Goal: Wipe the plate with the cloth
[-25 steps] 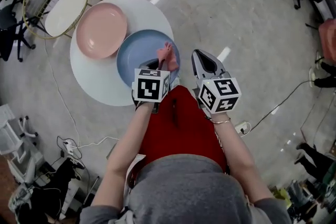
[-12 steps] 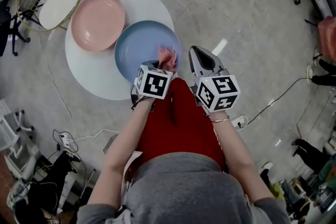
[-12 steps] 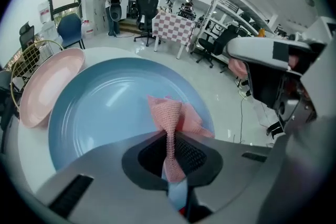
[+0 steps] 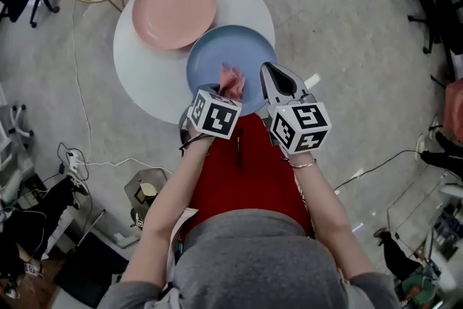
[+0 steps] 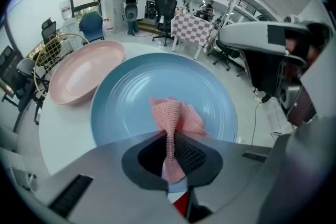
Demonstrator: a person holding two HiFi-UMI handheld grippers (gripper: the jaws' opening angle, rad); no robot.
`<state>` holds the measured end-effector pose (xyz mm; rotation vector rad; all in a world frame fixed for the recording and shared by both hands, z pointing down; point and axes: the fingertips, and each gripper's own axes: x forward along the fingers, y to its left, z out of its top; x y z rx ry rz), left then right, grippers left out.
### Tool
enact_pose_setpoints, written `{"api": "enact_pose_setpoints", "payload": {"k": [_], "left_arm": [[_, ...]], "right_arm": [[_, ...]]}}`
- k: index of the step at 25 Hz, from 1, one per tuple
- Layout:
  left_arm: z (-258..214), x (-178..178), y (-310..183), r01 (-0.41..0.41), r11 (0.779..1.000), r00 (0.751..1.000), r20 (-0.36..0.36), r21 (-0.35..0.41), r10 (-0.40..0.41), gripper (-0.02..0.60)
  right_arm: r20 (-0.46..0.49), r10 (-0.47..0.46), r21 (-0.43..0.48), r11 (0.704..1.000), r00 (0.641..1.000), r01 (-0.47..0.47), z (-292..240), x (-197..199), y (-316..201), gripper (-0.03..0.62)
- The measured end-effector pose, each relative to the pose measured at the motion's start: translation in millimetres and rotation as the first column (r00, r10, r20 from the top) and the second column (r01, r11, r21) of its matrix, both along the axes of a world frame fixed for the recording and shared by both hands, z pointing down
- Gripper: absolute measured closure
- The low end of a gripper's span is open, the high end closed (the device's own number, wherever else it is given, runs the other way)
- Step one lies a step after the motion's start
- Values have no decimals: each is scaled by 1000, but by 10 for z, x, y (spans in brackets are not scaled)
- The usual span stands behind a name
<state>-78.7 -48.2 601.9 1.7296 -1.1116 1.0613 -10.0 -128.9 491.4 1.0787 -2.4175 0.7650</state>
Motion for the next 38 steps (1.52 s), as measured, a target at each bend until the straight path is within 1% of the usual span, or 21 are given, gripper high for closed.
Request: {"api": "enact_pose_setpoints", "payload": {"k": [3,9,12,17,19,21,25,27,30,33,38], "left_arm": [[-20,-122,35,38,999,999,31,9,-38,548],[-86,-356,121,134,991,990,52,20,-135,548],[-106,-503,142,168,985,983,69,27,-169,548],[-209,-722,179,209,976,975,67,55,-213,548],[-289,-787,168,211,974,974,66,78,-216,548],[-369,-834,157,209,973,975,50,99,-214,548],[-504,-776,83,184,974,983,-19,133,-183,548],[-550,-638,23,148,978,989,-49,147,-142,548],[-591,-336,-83,84,984,993,-89,158,-71,548],[-618,4,-192,31,987,989,-147,157,-8,548],[-667,487,-257,-54,989,968,-235,140,86,548]], "right_arm": [[4,-39,1,999,999,39,-10,-100,17,565],[8,-85,9,996,996,85,-35,-213,50,565],[8,-97,11,995,995,97,-40,-270,35,565],[3,-96,13,995,995,96,-45,-335,49,565],[3,-78,15,997,997,78,-51,-320,40,565],[0,-48,19,999,999,48,-59,-285,48,565],[-15,19,31,999,1000,-18,-66,-152,93,565],[-18,59,37,998,998,-59,-76,-38,109,565],[-20,126,46,991,992,-125,-97,175,112,565],[-27,204,54,978,979,-202,-119,426,124,565],[-40,328,60,944,944,-326,-178,830,266,565]]}}
